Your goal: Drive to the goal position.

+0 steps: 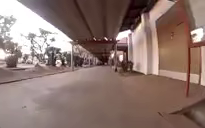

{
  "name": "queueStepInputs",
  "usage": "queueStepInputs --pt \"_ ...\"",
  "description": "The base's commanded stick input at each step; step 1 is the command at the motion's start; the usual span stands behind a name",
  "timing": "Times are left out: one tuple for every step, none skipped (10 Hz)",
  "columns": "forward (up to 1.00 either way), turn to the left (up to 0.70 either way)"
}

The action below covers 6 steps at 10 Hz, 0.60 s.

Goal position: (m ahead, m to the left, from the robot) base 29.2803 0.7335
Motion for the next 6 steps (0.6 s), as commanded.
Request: queueStepInputs --pt "0.7 0.0" --pt "0.7 0.0" --pt "0.7 0.0" --pt "0.7 0.0" --pt "0.7 0.0" --pt "0.7 0.0"
